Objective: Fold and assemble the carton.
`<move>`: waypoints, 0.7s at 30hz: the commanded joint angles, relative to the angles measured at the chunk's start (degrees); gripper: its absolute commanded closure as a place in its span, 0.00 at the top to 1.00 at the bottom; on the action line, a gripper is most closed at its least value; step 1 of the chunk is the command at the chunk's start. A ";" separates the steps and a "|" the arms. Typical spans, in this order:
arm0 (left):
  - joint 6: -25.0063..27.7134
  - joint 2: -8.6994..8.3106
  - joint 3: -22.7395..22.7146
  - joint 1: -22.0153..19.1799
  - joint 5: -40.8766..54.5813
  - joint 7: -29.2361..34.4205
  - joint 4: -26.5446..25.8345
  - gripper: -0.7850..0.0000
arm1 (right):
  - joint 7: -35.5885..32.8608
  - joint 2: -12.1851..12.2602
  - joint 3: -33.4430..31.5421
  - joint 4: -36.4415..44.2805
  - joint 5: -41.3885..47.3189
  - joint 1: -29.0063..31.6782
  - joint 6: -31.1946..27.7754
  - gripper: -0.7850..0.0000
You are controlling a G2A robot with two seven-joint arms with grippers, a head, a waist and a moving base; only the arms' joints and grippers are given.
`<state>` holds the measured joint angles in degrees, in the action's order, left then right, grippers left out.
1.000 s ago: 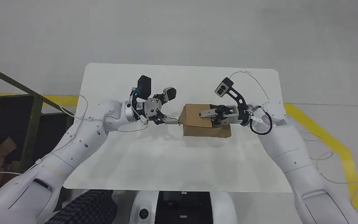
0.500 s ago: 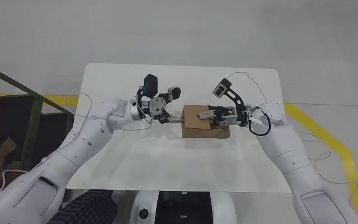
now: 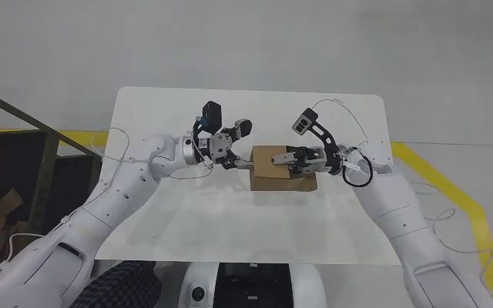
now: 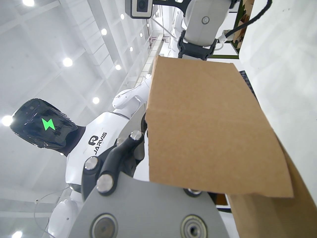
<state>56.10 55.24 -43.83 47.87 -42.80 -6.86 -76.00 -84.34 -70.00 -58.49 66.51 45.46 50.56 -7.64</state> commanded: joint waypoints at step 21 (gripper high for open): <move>1.08 2.04 -1.78 0.35 0.89 2.95 0.60 1.00 | 0.26 -0.02 -0.54 -0.22 -0.15 0.48 0.12 0.00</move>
<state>57.03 57.23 -45.42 48.13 -41.94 -3.98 -75.50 -84.00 -70.06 -58.86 66.47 45.27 51.01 -7.45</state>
